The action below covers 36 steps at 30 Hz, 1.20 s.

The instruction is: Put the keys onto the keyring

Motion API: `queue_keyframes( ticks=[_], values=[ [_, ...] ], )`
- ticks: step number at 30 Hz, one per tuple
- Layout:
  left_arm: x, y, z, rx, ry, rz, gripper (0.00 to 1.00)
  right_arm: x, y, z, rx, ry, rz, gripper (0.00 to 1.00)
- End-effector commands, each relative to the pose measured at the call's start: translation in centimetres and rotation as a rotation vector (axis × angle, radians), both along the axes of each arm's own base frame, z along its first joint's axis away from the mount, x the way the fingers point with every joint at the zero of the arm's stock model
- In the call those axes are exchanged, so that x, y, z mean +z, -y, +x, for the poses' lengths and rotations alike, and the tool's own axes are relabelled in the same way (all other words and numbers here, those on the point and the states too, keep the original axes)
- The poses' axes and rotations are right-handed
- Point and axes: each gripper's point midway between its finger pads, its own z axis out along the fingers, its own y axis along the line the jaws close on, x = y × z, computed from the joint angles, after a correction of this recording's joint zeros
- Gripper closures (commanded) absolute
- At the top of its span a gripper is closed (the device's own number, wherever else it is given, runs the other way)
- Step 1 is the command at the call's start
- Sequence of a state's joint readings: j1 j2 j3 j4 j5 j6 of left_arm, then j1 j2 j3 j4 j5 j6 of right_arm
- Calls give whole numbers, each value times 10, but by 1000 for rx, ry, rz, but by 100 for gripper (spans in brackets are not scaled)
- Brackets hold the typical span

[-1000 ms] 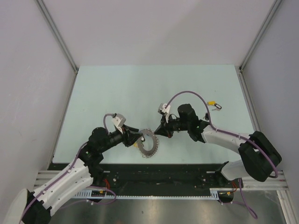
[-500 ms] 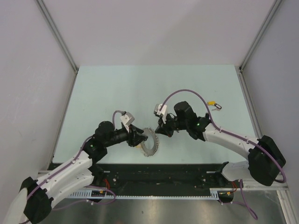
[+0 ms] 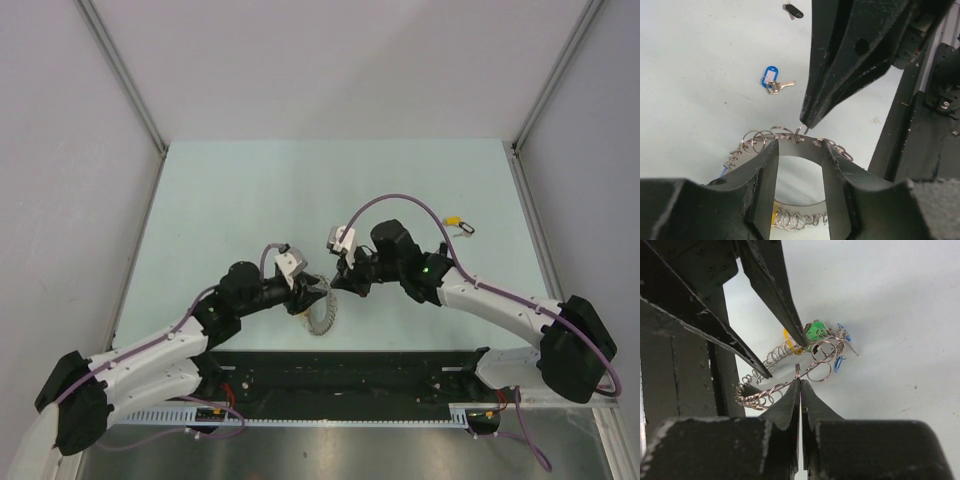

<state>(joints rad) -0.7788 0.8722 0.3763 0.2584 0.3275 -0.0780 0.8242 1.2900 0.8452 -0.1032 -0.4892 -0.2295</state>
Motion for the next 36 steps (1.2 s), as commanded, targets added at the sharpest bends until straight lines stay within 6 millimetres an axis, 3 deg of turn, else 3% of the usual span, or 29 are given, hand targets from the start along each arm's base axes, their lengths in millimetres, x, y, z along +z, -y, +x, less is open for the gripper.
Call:
queue_keyframes(
  ticks=[1,11,29,32,36],
  values=[
    [25,7,19,59,130,-30,57,37,-10,5,-17,60,76,100],
    [9,6,28,135,137,30,68,39,-14,0,-19,47,86,100],
    [10,16,24,149,194,-14,77,37,-22,-6,-47,-6,97,100],
    [12,16,22,143,206,-34,82,37,-20,-6,-52,-14,93,100],
    [14,14,21,147,213,-44,99,35,-17,-3,-82,-20,83,100]
  ],
)
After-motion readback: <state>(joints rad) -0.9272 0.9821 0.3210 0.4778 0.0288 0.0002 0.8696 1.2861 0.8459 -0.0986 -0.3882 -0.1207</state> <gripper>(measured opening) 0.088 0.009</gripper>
